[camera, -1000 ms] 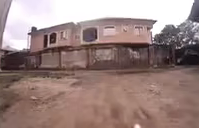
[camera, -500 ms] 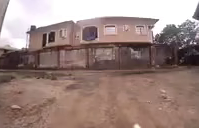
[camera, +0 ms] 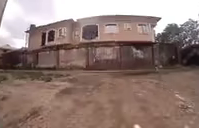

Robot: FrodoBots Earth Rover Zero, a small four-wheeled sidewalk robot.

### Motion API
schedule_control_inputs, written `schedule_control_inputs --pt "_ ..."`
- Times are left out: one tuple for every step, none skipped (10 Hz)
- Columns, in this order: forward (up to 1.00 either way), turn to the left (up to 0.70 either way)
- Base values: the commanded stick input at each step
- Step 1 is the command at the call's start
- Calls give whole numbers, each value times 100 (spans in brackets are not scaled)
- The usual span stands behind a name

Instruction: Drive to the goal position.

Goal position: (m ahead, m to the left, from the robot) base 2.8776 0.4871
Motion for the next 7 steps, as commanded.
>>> schedule_control_inputs --pt "100 0" --pt "100 0" --pt "100 0" --pt "100 0" --pt "100 0" --pt "100 0" --pt "100 0"
